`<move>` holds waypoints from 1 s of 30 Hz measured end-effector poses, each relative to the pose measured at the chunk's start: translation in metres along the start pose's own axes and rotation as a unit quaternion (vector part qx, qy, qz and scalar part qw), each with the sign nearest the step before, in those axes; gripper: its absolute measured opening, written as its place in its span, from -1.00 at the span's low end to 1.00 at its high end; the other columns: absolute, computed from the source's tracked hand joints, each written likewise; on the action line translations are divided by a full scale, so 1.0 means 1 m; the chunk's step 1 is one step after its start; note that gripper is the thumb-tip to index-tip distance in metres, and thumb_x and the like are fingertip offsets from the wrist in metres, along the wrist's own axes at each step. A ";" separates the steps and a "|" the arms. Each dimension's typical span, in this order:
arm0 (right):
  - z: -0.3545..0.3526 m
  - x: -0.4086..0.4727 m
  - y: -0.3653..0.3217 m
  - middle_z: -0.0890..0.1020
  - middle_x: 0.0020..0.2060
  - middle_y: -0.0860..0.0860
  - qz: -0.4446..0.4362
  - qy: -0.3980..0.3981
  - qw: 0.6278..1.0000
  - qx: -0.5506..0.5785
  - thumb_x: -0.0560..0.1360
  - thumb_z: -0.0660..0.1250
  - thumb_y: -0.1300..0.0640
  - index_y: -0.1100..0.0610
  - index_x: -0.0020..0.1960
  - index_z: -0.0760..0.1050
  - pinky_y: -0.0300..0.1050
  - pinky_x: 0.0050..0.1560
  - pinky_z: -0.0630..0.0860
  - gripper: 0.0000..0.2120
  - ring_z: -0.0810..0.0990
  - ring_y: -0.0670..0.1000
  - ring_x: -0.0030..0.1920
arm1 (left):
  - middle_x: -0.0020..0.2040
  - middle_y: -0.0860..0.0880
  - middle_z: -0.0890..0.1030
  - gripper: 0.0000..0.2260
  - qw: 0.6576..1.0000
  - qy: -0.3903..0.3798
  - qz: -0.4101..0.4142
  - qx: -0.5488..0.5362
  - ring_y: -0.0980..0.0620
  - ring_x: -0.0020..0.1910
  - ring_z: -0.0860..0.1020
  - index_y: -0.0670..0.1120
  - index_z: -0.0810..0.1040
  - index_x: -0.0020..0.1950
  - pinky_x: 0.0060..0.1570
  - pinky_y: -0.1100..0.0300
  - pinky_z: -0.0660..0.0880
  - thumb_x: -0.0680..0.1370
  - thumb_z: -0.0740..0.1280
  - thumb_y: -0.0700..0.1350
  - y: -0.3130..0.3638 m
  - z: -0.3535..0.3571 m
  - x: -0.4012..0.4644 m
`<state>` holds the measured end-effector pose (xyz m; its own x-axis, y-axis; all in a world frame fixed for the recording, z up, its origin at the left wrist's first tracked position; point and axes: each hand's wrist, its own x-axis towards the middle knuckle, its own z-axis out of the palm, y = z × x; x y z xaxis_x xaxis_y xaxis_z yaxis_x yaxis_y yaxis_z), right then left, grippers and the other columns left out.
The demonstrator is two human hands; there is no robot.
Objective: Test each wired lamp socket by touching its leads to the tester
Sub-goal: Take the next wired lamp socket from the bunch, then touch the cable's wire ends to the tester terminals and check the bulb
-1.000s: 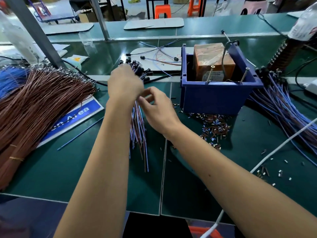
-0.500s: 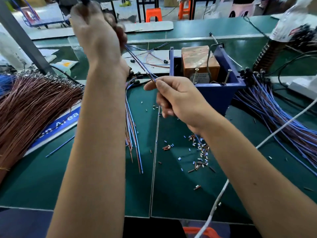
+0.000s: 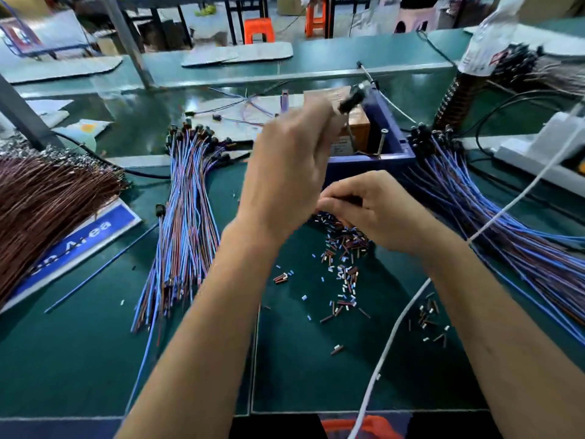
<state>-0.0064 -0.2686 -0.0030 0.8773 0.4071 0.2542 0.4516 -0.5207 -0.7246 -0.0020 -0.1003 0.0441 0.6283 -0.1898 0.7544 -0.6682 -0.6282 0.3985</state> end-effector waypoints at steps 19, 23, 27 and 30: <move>0.001 -0.023 0.037 0.76 -0.23 0.02 0.005 0.093 0.984 0.150 0.53 0.49 0.34 0.24 -0.05 0.73 -0.36 -0.17 0.53 -0.94 0.69 -0.19 -0.24 | -0.36 0.08 0.38 -0.78 0.997 -0.052 -0.019 0.047 -0.19 -0.40 0.32 -0.05 0.31 -0.12 -0.46 0.03 0.30 0.70 0.20 -0.03 -0.005 0.055 -0.057; -0.003 -0.023 0.041 0.76 -0.29 0.03 0.038 0.171 0.959 0.222 0.53 0.52 0.20 0.15 -0.08 0.71 -0.35 -0.37 0.45 -0.98 0.59 -0.15 -0.40 | -0.37 0.11 0.33 -0.74 0.994 -0.014 -0.061 0.091 -0.16 -0.39 0.24 -0.10 0.39 -0.11 -0.40 0.08 0.18 0.72 0.19 0.00 -0.016 0.049 -0.058; 0.000 -0.023 0.045 0.76 -0.27 0.09 0.061 0.187 0.946 0.258 0.52 0.53 0.18 0.14 -0.06 0.70 -0.30 -0.39 0.48 -0.96 0.63 -0.11 -0.39 | -0.35 0.11 0.37 -0.73 0.992 -0.021 -0.077 0.097 -0.23 -0.37 0.40 -0.10 0.43 -0.11 -0.36 0.08 0.15 0.71 0.22 0.01 -0.021 0.049 -0.059; 0.004 -0.022 0.047 0.76 -0.28 0.10 0.059 0.195 0.942 0.267 0.53 0.52 0.20 0.14 -0.08 0.70 -0.29 -0.41 0.47 -0.98 0.58 -0.13 -0.43 | -0.34 0.08 0.39 -0.73 0.992 -0.032 -0.075 0.093 -0.22 -0.36 0.41 -0.10 0.42 -0.14 -0.36 0.07 0.16 0.71 0.24 0.00 -0.020 0.051 -0.059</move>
<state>-0.0049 -0.2992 -0.0448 0.9566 0.0097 0.2911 0.2912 -0.0503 -0.9553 -0.0058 -0.1148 -0.0349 0.7430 -0.1266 0.6572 -0.4833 -0.7808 0.3959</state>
